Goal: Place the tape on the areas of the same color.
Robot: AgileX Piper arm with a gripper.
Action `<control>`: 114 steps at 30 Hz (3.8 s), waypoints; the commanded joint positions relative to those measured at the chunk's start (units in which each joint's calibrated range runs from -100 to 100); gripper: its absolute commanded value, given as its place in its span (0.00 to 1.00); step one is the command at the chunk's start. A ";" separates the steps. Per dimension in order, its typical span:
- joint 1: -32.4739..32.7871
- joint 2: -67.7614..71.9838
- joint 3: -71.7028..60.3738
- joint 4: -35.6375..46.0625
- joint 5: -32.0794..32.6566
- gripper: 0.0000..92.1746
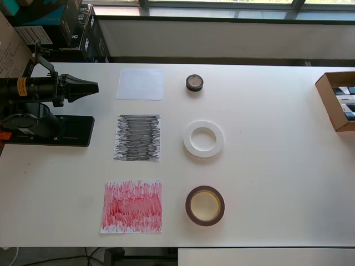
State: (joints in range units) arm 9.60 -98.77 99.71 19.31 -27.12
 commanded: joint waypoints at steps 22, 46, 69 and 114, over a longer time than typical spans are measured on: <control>0.28 -0.30 -0.34 -0.43 0.36 0.00; 0.28 -0.30 -0.34 -0.43 0.36 0.00; 2.02 1.95 -5.34 -0.17 0.61 0.00; 12.36 119.25 -103.02 50.40 34.33 0.01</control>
State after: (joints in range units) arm 21.53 8.38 -1.50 68.73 1.95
